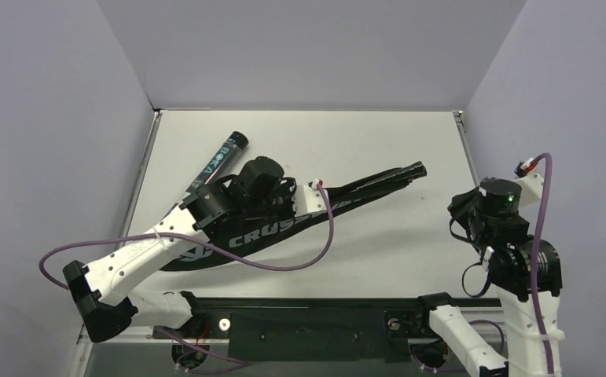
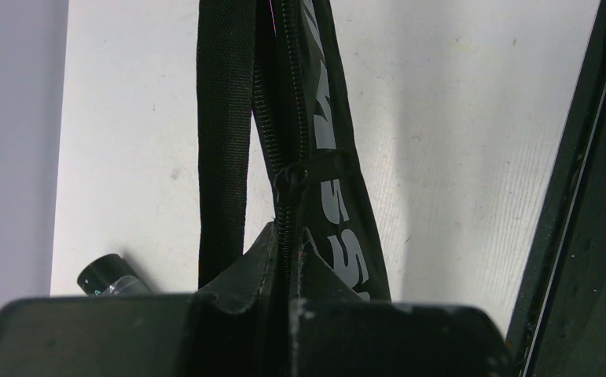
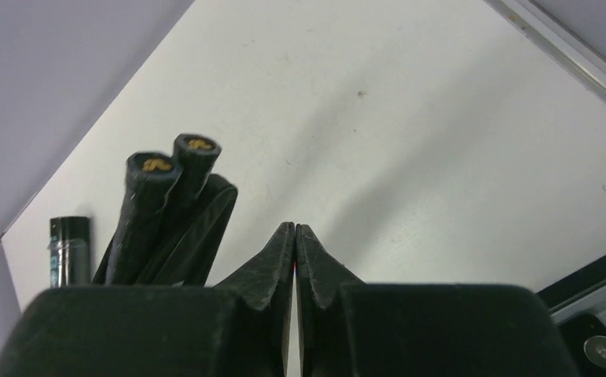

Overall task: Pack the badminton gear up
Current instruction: Zip the racket bag at the center of the board, then adjust the racket in the racket bag.

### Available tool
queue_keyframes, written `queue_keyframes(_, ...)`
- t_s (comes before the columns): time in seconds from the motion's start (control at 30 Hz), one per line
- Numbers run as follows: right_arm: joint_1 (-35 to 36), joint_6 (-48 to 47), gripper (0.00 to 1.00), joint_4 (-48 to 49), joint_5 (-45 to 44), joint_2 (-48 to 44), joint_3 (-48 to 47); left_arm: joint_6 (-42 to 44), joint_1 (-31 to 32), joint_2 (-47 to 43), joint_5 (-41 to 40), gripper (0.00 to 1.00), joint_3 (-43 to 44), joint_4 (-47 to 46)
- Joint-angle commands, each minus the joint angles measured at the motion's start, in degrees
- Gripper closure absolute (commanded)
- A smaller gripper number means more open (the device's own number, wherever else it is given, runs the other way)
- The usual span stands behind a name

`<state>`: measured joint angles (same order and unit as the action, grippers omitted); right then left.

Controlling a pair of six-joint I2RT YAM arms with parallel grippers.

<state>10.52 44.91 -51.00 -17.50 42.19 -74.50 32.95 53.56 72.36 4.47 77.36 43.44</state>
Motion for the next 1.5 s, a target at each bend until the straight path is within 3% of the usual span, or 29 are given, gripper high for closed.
queue_keyframes(0.0,-6.84,-0.73,1.00,1.06,4.36,5.60,-1.06,-1.61,-0.04,-4.89,0.51,1.00,0.31,-4.96)
queue_keyframes(0.17,-19.58,0.58,1.00,7.39,20.34,8.86,1.92,-2.03,-0.08,-6.36,1.08,1.00,-0.89,-4.76)
queue_keyframes(0.4,-20.65,1.97,1.00,13.28,24.58,12.16,3.39,-2.12,-0.04,-7.40,1.51,1.00,-1.91,-5.09)
queue_keyframes(0.8,-13.31,0.99,1.00,15.45,22.17,15.85,2.74,-2.78,-0.04,-7.54,2.23,1.00,-2.06,-5.41)
queue_keyframes(1.2,-11.78,-0.17,1.00,17.57,20.14,17.89,2.77,-2.94,-0.04,-7.49,3.13,1.00,-1.96,-4.94)
queue_keyframes(1.47,-2.54,0.40,1.00,18.31,17.87,18.31,3.52,-3.06,-0.04,-7.21,3.24,1.00,-2.02,-5.23)
